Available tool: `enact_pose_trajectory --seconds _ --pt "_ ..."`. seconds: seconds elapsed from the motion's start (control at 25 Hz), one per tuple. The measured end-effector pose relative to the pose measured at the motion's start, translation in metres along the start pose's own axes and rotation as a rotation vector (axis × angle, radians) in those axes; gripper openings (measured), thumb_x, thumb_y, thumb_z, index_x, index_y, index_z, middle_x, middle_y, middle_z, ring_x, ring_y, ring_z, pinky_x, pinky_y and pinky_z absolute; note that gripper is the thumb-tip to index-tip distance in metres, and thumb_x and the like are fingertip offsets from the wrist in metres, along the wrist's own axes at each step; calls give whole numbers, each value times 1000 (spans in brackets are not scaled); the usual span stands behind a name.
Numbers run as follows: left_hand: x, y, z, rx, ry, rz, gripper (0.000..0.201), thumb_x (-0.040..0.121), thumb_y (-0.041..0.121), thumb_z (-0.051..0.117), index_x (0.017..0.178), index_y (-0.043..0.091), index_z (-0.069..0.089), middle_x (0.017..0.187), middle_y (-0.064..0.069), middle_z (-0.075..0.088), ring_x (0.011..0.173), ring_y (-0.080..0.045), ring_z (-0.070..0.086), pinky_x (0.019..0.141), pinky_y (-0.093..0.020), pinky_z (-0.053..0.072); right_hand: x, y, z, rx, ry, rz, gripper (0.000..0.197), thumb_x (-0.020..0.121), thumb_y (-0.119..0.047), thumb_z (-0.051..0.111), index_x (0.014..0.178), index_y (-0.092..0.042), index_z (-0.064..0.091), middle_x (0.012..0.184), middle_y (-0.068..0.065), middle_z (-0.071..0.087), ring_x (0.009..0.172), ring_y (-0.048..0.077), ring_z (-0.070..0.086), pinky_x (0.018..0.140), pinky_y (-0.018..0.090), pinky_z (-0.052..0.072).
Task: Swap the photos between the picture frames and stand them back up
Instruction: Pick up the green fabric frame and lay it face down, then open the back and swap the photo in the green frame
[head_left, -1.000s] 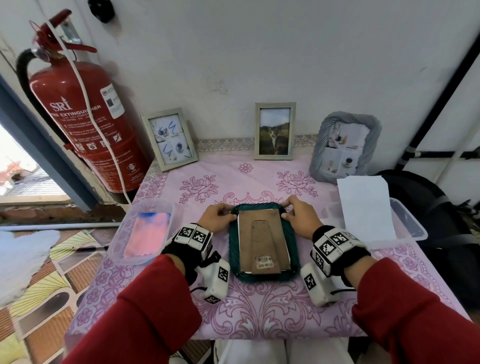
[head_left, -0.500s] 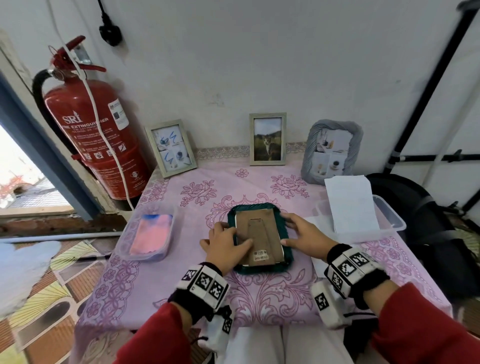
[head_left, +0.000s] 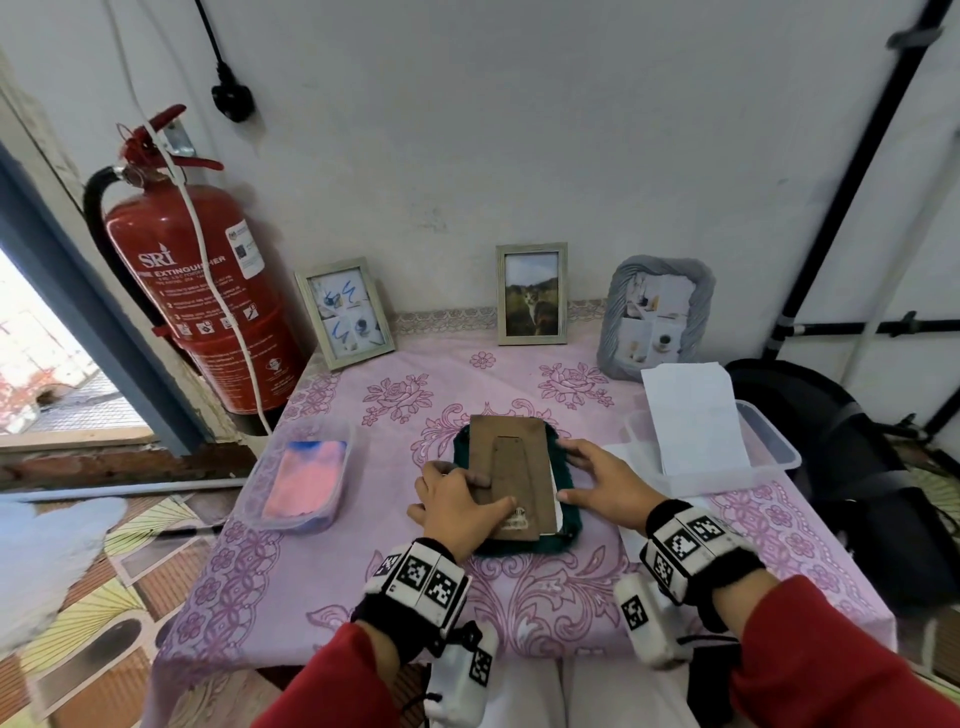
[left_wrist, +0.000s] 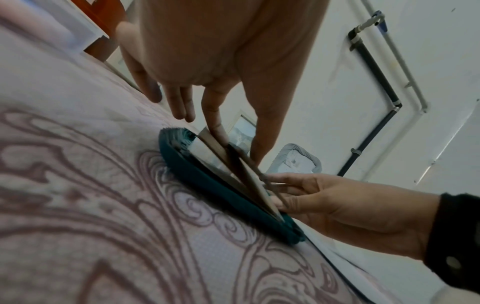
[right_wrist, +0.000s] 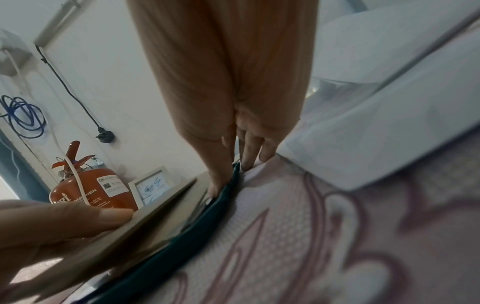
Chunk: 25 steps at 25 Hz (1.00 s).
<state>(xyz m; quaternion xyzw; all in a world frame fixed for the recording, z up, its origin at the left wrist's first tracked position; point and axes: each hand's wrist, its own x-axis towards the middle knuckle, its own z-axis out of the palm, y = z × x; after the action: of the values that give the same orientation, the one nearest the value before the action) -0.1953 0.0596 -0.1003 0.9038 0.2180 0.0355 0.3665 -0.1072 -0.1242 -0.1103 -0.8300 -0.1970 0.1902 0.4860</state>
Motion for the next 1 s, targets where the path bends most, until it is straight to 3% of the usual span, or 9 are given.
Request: enact_pose_trajectory --seconds 0.08,0.2,0.36,0.48,0.72,0.92,1.0 --pt "2 -3 -1 -94 -21 -2 38 68 38 78 94 22 56 115 0 44 113 -21 48 101 -38 38 -1 0 -1 -37 -6 -16 66 78 1 70 137 -8 41 143 10 42 136 21 38 114 33 30" --pt "1 -10 -6 -268 -18 9 40 69 24 80 98 12 56 114 -14 57 101 -25 60 89 -40 52 -2 -2 -2 -177 -7 -47 55 80 -3 69 131 -9 51 139 11 45 131 21 43 111 24 29" --pt "-2 -18 -17 -402 -16 59 59 69 14 81 118 14 47 108 -8 57 85 -12 60 67 -21 55 -2 -6 -1 -171 -14 -29 51 81 -2 66 130 -8 53 142 12 42 132 22 42 115 29 27" --pt "-2 -25 -25 -400 -5 58 73 69 12 81 132 12 43 107 -6 56 91 -19 60 77 -31 55 -3 -8 0 -149 -6 -12 47 84 -11 67 129 -10 55 143 11 41 132 21 41 115 33 26" --pt "1 -49 -41 -369 70 21 75 72 12 79 137 9 42 118 -17 57 99 -27 60 88 -42 53 -4 -9 -1 -176 -12 -13 46 85 -11 66 129 -12 54 142 10 41 132 20 40 115 31 26" --pt "2 -67 -51 -419 107 -57 76 75 6 75 140 4 36 124 -18 57 95 -21 56 86 -31 49 -5 -10 0 -170 -2 1 43 87 -10 63 129 -13 54 143 9 40 134 20 38 116 30 24" --pt "4 -74 -54 -438 108 -87 75 76 4 73 141 3 35 128 -17 55 101 -23 57 91 -32 49 -6 -10 0 -181 -6 0 44 87 -10 62 130 -13 54 143 10 40 134 20 38 116 31 24"
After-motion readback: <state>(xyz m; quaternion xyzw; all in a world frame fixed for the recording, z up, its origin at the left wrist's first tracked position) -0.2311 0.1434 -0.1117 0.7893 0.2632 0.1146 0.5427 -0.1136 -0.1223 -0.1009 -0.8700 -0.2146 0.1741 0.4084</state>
